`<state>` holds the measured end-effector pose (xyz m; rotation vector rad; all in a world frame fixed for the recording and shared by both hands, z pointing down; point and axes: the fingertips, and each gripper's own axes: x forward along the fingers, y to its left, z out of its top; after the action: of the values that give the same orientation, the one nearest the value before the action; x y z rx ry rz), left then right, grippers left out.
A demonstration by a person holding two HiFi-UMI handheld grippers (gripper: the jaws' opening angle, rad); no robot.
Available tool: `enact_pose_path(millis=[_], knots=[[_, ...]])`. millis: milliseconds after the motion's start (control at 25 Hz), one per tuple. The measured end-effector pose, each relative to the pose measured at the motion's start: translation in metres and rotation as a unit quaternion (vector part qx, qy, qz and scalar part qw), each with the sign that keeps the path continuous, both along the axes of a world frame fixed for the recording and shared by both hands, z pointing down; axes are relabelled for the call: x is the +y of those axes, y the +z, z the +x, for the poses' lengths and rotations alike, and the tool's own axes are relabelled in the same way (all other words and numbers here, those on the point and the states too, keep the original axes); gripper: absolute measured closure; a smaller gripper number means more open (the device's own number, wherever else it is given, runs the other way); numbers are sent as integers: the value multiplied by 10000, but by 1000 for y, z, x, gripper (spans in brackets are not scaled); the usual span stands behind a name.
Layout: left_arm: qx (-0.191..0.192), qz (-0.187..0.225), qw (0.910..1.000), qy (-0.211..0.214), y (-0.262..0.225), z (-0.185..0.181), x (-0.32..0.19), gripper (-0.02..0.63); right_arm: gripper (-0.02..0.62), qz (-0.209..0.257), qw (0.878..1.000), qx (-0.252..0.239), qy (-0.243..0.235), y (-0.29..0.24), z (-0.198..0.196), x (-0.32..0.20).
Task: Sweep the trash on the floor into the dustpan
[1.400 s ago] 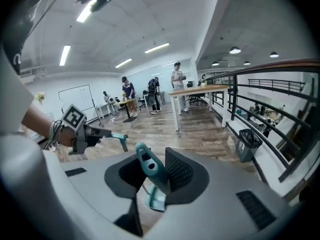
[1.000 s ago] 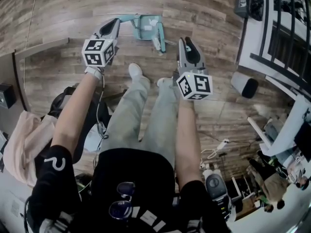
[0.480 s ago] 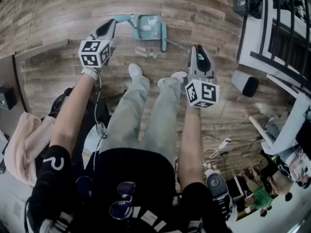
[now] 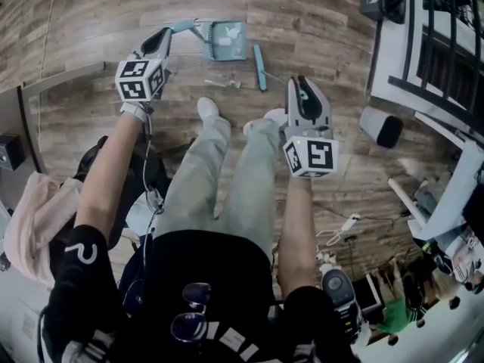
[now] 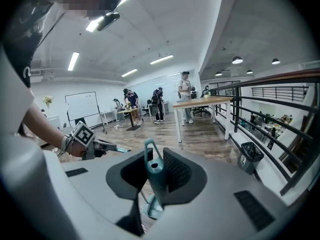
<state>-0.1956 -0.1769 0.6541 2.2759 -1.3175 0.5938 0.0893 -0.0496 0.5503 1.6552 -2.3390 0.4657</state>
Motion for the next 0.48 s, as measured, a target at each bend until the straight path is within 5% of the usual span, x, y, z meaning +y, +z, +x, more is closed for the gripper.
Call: enact_pose_path(millis=[480], knots=[[-184, 102, 9978, -623, -24, -7, 36, 607, 537, -31, 9830, -945, -1576, -45, -88, 39]])
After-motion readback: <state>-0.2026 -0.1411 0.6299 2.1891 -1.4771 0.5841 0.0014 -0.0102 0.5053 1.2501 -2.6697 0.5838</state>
